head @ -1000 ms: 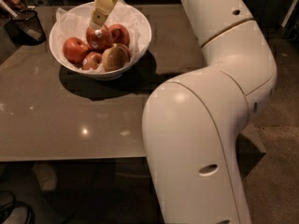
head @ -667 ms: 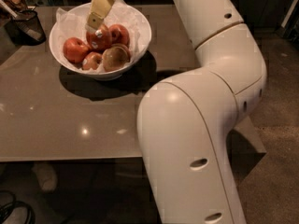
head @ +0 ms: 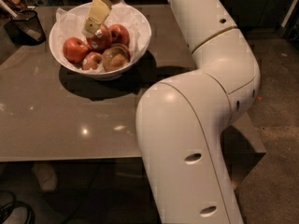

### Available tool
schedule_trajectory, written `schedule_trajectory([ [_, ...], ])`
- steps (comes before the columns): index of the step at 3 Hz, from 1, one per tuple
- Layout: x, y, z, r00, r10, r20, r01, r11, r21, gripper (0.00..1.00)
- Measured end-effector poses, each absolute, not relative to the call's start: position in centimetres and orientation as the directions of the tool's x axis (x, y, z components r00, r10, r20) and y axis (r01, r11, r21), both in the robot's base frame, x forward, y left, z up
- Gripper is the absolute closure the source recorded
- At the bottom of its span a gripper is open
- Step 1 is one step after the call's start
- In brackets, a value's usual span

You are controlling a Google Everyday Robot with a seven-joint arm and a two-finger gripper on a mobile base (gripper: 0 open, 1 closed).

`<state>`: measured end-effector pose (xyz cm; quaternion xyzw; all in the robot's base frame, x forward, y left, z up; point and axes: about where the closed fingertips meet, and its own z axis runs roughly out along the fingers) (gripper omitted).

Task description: Pick apple from white bowl

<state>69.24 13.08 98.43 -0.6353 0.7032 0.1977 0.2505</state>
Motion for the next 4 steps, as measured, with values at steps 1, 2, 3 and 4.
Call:
schedule_trajectory([
  [1, 69.5, 13.3, 97.8, -0.078, -0.789, -0.609, -0.993, 0.118, -0.026, 0.15],
  [2, 69.6, 13.6, 97.0, -0.084, -0.789, -0.609, -0.993, 0.115, -0.012, 0.15],
  [3, 70.5, 13.0, 94.3, -0.102, -0.777, -0.622, -0.992, 0.126, 0.006, 0.17],
  [4, 70.5, 12.8, 93.9, -0.104, -0.778, -0.620, -0.992, 0.128, 0.006, 0.17],
])
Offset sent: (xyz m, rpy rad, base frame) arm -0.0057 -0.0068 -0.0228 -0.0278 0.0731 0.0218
